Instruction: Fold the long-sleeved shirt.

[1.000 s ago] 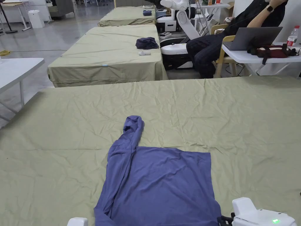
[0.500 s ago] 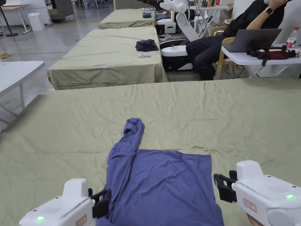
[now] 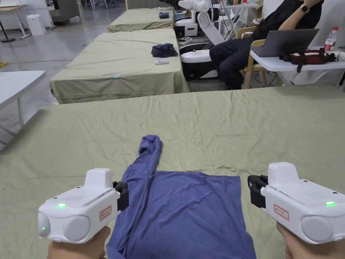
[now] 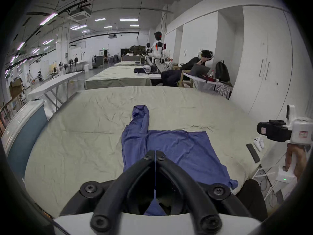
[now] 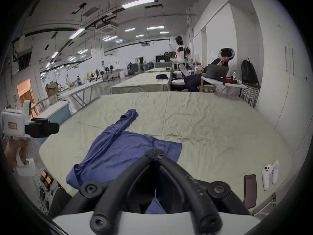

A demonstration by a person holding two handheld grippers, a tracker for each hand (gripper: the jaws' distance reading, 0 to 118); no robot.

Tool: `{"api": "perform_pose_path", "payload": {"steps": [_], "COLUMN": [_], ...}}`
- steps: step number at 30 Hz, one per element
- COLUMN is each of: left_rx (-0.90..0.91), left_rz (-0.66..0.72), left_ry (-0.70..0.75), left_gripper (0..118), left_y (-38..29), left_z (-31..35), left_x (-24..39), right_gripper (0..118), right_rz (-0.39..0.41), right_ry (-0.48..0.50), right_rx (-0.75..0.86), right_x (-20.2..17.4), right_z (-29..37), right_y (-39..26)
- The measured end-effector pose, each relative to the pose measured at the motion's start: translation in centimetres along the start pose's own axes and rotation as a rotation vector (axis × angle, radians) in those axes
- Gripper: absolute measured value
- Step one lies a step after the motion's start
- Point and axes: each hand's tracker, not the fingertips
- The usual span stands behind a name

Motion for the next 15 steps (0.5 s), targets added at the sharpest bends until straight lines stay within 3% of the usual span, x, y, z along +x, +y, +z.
{"api": "perform_pose_path", "payload": {"steps": [6,15], "left_rx": [-0.099,-0.272], "left_rz": [-0.015,-0.038], "left_ry": [-0.016,-0.057], "left_gripper": [0,0], "left_y": [4.0,11.1], "left_z": [-6.5,-22.4], "left_x": [-2.1,-3.9], "right_gripper": [1,1], "right_rz": [0.002,0.006], "right_ry": [0.003,-0.006], "right_rx": [-0.044,-0.126], "right_x": [0.8,2.1], "right_z": [-2.9,-10.6], "right_y": [0.3,2.1]}}
